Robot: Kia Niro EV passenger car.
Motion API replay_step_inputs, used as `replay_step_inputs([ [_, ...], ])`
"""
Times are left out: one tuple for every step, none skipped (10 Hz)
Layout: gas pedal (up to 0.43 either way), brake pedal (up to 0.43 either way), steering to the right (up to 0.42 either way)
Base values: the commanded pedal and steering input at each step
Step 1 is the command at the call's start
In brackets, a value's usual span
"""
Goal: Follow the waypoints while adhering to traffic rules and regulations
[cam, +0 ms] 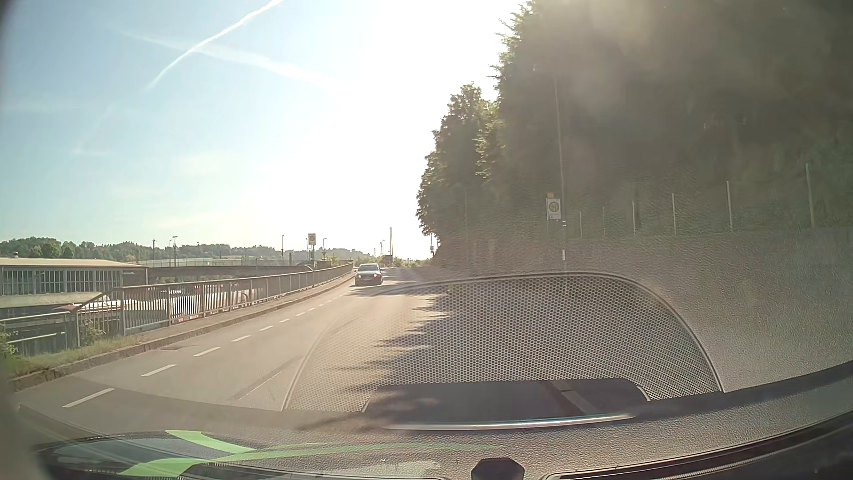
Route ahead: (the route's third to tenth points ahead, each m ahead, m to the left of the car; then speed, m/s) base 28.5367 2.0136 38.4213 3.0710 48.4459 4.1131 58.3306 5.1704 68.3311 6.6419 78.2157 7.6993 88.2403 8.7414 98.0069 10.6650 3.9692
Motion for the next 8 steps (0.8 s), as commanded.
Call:
replay_step_inputs([
  [0.047,0.0,0.0],
  [0.047,0.0,-0.004],
  [0.047,0.0,-0.009],
  [0.059,0.0,-0.011],
  [0.059,0.0,-0.012],
  [0.059,0.0,-0.014],
  [0.059,0.0,-0.019],
  [0.059,0.0,-0.027],
])
